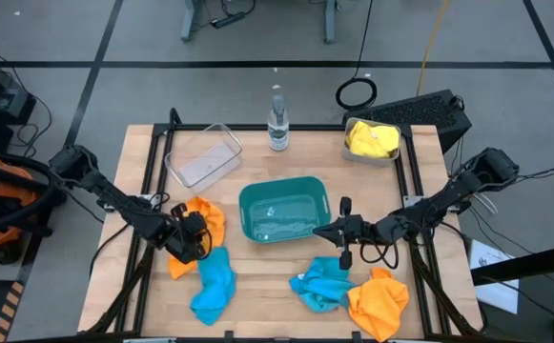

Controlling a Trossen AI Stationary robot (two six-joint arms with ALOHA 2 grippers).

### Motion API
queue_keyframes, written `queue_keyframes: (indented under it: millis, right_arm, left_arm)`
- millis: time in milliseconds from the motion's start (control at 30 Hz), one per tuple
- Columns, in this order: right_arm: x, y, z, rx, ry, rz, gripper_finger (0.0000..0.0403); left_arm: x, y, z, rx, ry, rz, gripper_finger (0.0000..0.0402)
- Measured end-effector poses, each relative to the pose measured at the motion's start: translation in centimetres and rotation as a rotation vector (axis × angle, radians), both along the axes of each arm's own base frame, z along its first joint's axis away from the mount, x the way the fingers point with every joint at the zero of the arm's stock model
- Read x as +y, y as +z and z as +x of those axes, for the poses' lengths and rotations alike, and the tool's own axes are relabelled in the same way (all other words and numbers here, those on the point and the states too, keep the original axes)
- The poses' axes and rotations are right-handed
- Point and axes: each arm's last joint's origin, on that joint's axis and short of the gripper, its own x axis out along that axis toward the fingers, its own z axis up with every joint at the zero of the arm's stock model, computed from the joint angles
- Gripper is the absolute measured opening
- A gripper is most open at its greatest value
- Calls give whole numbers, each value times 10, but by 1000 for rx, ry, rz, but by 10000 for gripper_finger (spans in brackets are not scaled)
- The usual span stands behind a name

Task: Sort microfiber towel by color & place in baskets
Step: Put the top orange towel into the green bin

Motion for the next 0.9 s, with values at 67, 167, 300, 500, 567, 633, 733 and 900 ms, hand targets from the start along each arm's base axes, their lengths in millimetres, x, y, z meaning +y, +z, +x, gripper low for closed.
queue_keyframes:
  millis: [67,167,300,500,567,633,733,900]
  right_arm:
    - [1,1,3,0,2,-18,0]
    - [5,6,9,-6,3,-43,0]
    - [10,11,18,-11,5,-94,0]
    - [22,19,41,-16,13,-177,0]
    - [27,20,50,-14,14,-211,0]
    - [32,20,60,-10,15,-241,0]
    - [40,19,77,-2,13,-277,0]
    - [56,11,110,29,10,-387,22]
  left_arm:
    - [0,1,2,-15,-30,19,48]
    - [-1,5,7,-29,-48,42,16]
    - [-5,18,18,-72,-93,75,31]
    - [-17,52,39,-136,-193,91,19]
    - [-21,66,43,-126,-216,88,17]
    - [-25,81,45,-106,-233,90,17]
    - [-31,102,44,-77,-261,103,19]
    - [-37,137,36,-39,-299,162,19]
